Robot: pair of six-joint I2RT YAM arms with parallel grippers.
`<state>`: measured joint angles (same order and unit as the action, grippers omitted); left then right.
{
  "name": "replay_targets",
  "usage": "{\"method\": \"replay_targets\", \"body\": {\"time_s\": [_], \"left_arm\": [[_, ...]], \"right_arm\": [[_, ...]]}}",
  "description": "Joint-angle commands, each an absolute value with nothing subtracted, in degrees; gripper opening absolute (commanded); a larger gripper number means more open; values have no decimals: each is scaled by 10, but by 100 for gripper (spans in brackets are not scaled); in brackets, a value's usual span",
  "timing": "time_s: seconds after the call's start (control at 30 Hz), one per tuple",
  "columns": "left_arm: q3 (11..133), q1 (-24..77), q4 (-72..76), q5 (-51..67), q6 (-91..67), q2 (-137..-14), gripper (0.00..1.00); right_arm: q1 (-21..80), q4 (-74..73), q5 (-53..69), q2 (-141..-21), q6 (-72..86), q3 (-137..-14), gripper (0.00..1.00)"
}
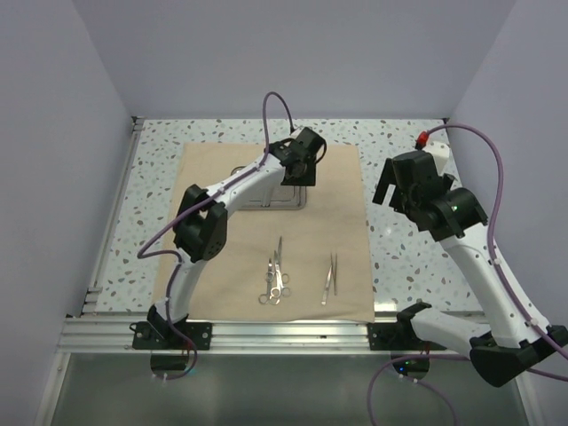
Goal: Open and lay out the surgical kit
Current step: Pick up the medical item from the container.
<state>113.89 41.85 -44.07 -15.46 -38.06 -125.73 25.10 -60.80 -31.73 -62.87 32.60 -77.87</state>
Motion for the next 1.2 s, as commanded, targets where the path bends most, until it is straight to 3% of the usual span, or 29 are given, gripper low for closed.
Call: {"method": "replay_targets", "body": {"time_s": [0.0, 0.57, 0.7, 0.77, 0.9, 1.17], "left_arm": [[1206, 404, -475, -204, -290, -1308, 55], [1248, 381, -462, -186, -273, -1412, 55], [1244, 380, -469, -190, -275, -1426, 48], [1240, 380, -472, -192, -280, -1431, 36], [1223, 376, -474, -190, -288, -1435, 2], [1225, 377, -500, -193, -325, -1345, 0]], "right_arm": [[250, -621, -312, -621, 334, -788, 98], [250, -604, -314, -656, 308, -788, 98], [249, -601, -312, -658, 306, -784, 98], [250, -597, -311, -659, 304, -784, 98], [248, -592, -309, -661, 299, -782, 98], [245, -582, -301, -664, 294, -772, 98]]}}
